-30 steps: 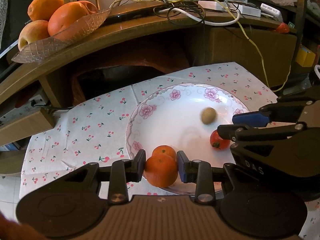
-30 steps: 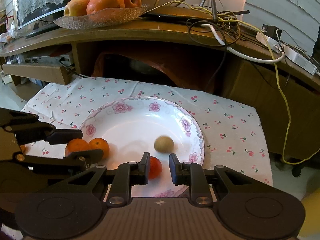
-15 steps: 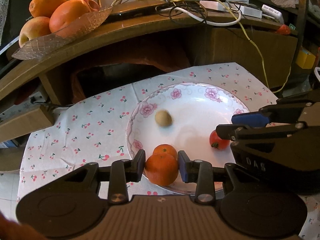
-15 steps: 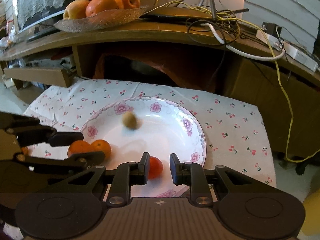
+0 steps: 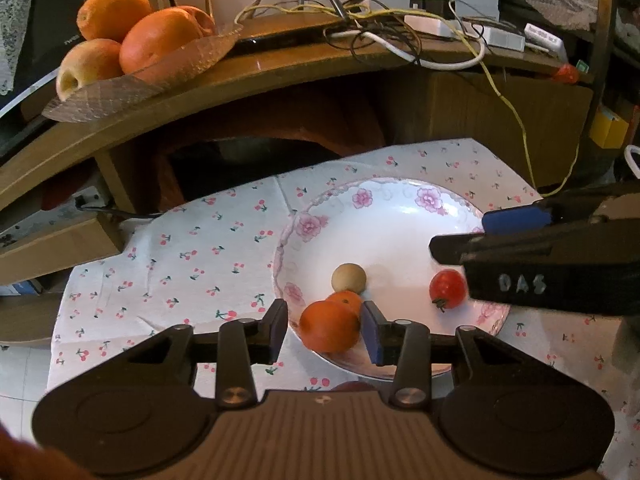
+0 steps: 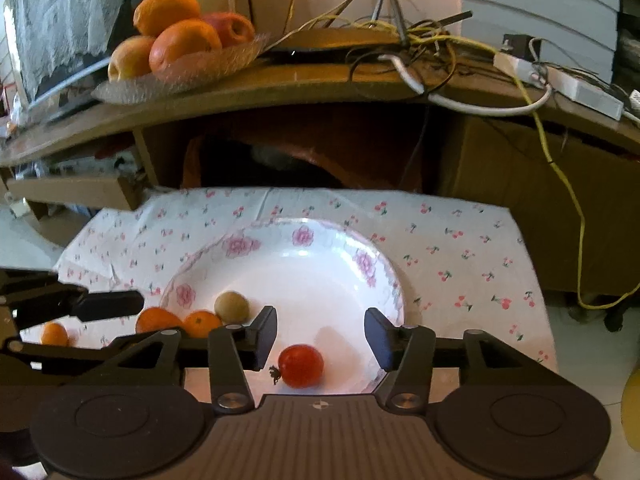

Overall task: Organize fruits
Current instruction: 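Lift both tools up and back away from the bowl, then move left tool to a red tomato while right tool approaches a pale green pear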

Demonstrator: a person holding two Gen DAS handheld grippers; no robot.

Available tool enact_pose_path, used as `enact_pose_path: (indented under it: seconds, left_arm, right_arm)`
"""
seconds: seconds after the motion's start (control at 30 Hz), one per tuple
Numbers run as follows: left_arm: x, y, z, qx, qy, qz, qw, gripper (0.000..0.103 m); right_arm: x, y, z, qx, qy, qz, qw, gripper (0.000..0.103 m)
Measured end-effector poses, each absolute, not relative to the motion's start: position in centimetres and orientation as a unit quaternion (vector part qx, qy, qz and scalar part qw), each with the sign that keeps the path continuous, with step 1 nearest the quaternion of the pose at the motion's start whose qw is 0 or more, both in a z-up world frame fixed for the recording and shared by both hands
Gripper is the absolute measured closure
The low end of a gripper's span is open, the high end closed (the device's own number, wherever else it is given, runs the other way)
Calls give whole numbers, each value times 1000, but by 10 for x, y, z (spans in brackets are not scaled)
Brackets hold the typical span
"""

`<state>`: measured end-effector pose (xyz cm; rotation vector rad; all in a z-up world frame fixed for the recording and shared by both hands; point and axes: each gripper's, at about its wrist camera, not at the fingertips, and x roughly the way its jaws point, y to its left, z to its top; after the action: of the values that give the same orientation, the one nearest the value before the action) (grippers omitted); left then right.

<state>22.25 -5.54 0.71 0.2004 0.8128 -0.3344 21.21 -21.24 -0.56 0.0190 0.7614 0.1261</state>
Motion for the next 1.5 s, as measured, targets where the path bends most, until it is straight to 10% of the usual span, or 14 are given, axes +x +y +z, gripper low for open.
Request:
enact_pose_path:
  seconds: [1.5]
  left_arm:
    - [137,-1,-23,126,439,-247,855,56]
  right_arm:
    - [144,-145,-40,-109,450,241,853,54]
